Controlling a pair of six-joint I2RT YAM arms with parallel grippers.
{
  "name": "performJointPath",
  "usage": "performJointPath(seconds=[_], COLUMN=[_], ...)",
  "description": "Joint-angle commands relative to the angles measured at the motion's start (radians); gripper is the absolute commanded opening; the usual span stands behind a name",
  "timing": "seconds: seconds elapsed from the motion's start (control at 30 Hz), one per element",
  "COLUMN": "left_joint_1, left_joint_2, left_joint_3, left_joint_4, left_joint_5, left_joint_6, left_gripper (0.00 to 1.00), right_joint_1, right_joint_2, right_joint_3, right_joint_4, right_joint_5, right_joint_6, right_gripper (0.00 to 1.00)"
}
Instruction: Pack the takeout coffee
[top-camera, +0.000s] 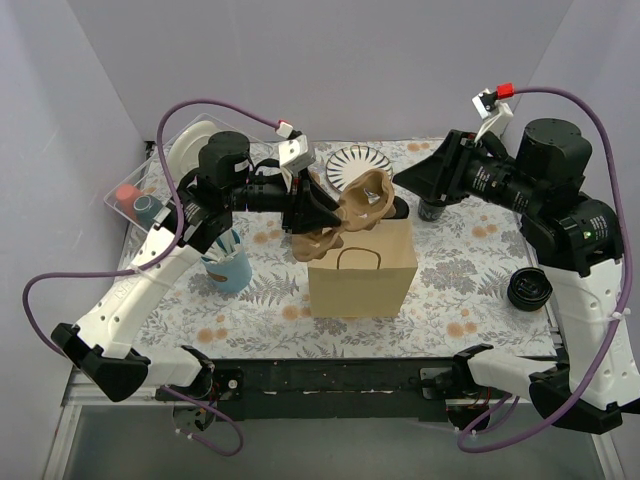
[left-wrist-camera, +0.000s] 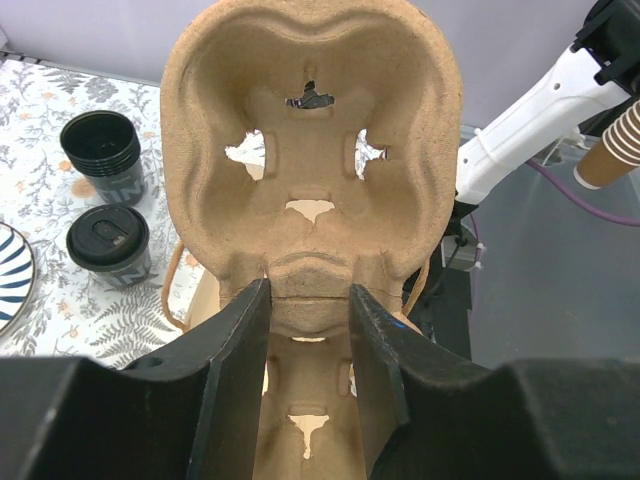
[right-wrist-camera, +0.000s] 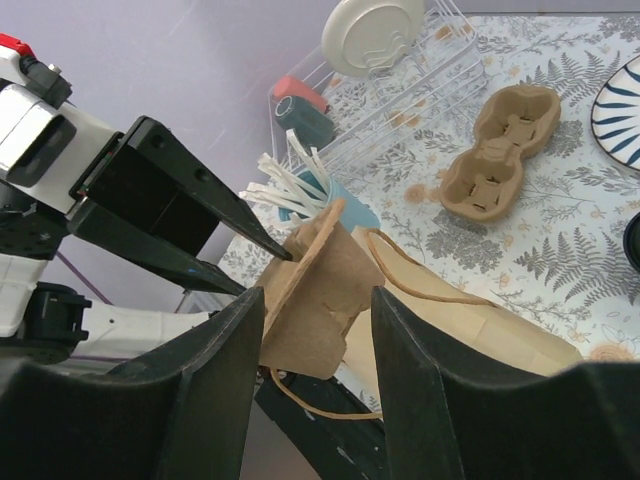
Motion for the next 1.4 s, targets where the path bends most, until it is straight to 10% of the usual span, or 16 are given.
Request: performJointPath(seconds=[0.0, 0.97, 1.03, 1.1, 1.37], left_joint_1=[-0.004, -0.042, -0.044, -0.045, -0.047], left_joint_2=[-0.006, 0.023, 0.024, 0.027, -0.026], left_joint_3=[0.018, 0.029, 0.029, 0.034, 0.015], left_joint_4=[-0.001, -0.049, -0.049, -0.047, 0.012], left_joint_5=[-0.029, -0.101, -0.101, -0.108, -0.32], left_joint_6=[0.043, 0.106, 0.106, 0.104, 0.034], left_gripper=[0.13, 0.13, 0.13, 0.14, 0.59], right_joint_1=[0.0, 0.0, 0.0, 0.0, 0.0], right_joint_2=[0.0, 0.098, 0.094, 0.086, 0.016], right_joint_3=[0.036, 0.022, 0.007, -0.006, -0.078], right_joint_4=[0.035, -0.152, -0.134, -0.094, -0.003], right_joint_5=[-0.045, -0.091, -0.106, -0.111, -0.079], right_joint_6=[0.063, 0.009, 0.018, 0.027, 0.047], right_gripper=[0.55, 0.41, 0.37, 0.12, 0.01])
